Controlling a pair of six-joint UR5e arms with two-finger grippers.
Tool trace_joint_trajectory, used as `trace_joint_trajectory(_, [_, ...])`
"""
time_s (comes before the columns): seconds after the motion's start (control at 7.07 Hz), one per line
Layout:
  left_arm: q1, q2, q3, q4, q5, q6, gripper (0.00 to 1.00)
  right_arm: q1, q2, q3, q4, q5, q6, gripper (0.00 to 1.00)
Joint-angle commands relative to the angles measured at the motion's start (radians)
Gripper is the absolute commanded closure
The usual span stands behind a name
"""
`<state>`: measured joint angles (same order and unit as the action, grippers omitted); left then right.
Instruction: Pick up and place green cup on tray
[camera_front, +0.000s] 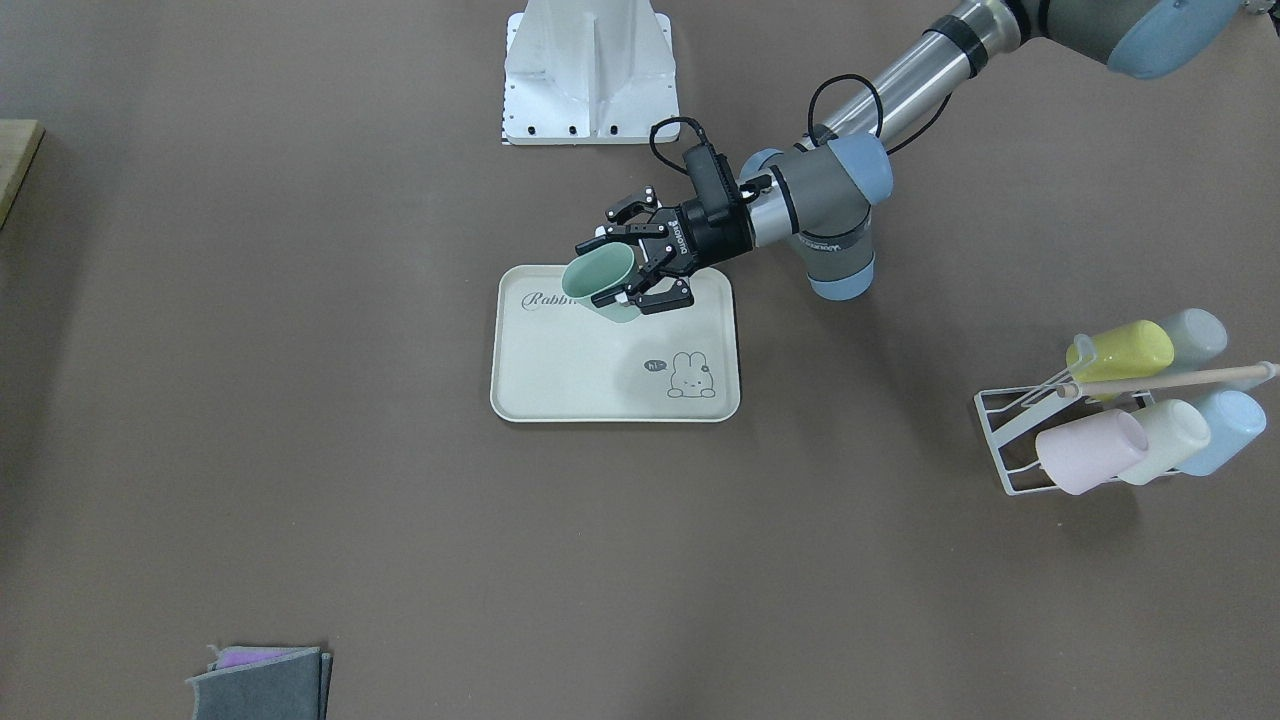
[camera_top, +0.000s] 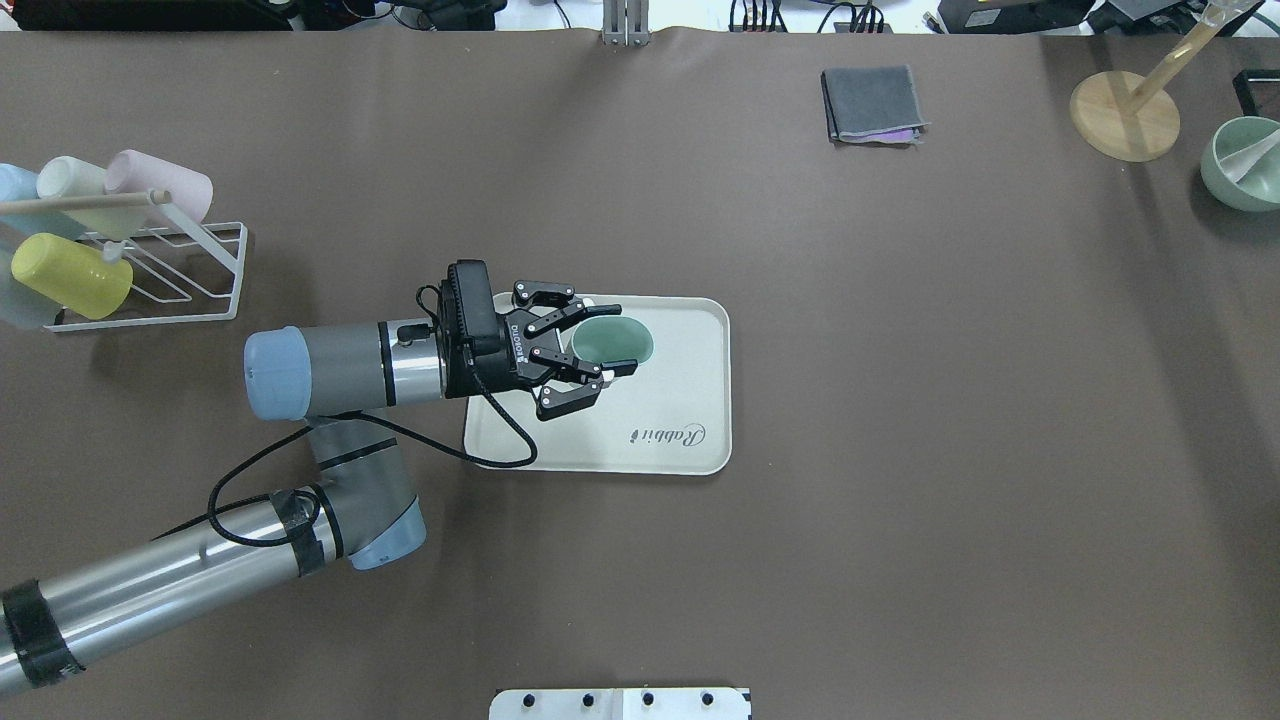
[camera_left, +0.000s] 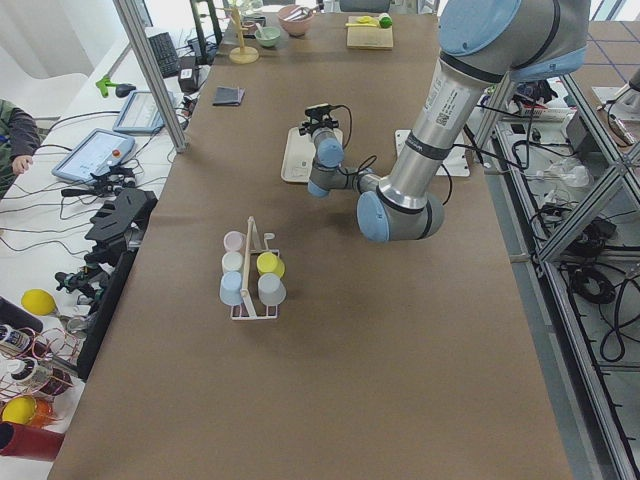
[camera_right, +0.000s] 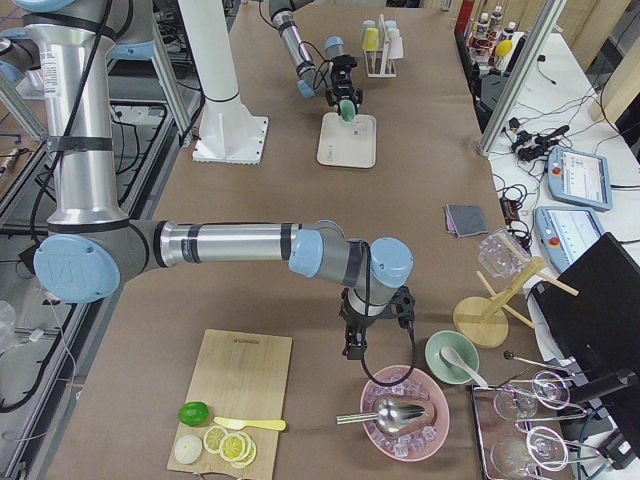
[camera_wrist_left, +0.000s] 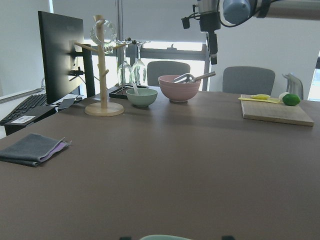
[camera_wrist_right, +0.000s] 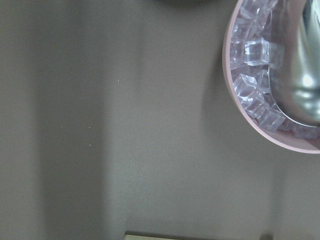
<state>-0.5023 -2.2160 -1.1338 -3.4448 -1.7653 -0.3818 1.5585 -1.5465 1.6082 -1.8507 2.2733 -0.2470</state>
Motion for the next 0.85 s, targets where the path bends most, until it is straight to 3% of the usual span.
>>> trace_joint_trajectory(0.0, [0.002,-0.022,0.077,-0.045,0.058,-0.016,0.44,-0.002,-0.001,-0.008,0.002,-0.003,0.000,0.00])
trace_joint_trajectory(0.28, [0.036,-0.024,0.089,-0.042,0.127,-0.014,0.43,-0.002,0.000,-0.011,0.007,-0.003,-0.002,0.00])
trace_joint_trajectory(0.71, [0.053,-0.027,0.092,-0.008,0.145,-0.002,0.41,-0.002,0.000,-0.011,0.010,-0.001,-0.002,0.00])
